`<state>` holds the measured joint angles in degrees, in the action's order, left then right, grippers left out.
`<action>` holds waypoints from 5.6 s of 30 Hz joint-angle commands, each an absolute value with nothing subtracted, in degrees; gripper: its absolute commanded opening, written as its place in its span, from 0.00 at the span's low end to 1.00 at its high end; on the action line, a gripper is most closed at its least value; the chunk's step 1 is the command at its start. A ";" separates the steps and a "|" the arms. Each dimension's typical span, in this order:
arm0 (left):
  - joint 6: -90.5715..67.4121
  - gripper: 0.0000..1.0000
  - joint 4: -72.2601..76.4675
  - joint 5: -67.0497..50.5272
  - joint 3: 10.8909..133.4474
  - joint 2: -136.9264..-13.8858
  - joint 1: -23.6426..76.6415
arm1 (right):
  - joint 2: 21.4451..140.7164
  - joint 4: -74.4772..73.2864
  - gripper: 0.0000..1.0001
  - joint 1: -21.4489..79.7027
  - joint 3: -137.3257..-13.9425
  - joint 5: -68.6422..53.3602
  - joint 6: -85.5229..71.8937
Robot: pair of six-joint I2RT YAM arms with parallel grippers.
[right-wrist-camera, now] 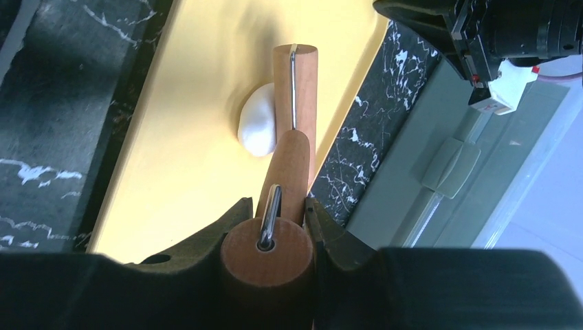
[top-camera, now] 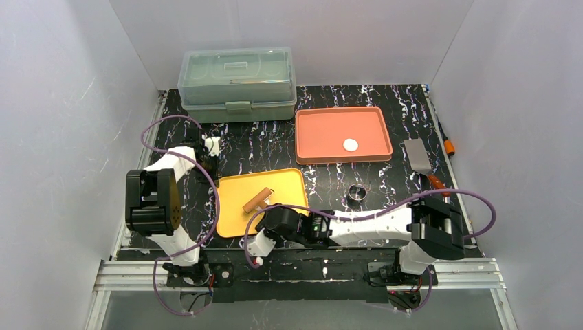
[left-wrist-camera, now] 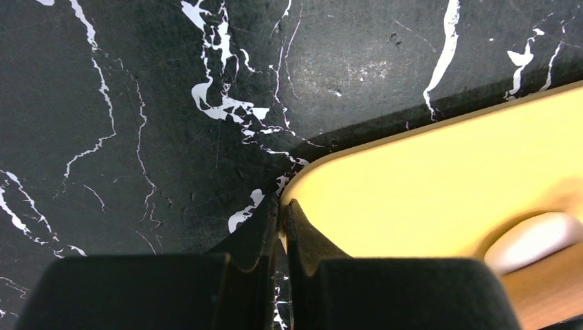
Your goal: Roll out the dumpling wrappers from the dough
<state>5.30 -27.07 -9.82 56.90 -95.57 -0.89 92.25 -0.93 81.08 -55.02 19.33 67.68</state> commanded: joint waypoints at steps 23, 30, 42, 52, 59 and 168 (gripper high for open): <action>5.79 0.00 -25.93 -7.47 53.88 -94.12 0.09 | 88.27 -18.01 0.01 79.80 -52.32 19.36 62.73; 6.11 0.00 -25.93 -6.79 53.66 -93.71 0.09 | 95.38 -12.22 0.01 78.14 -54.52 16.55 64.74; 6.09 0.00 -25.31 -6.68 53.53 -93.60 0.09 | 88.95 -21.02 0.01 78.37 -53.70 19.64 63.32; 6.25 0.00 -25.14 -6.33 53.33 -93.38 0.09 | 96.25 -15.59 0.01 76.90 -55.30 16.35 65.83; 6.41 0.00 -25.07 -6.06 53.17 -92.67 0.09 | 96.10 -17.59 0.01 76.04 -56.49 16.92 66.01; 6.66 0.00 -22.68 -8.00 51.70 -92.10 0.09 | 89.35 -27.77 0.01 85.60 -68.08 27.67 39.17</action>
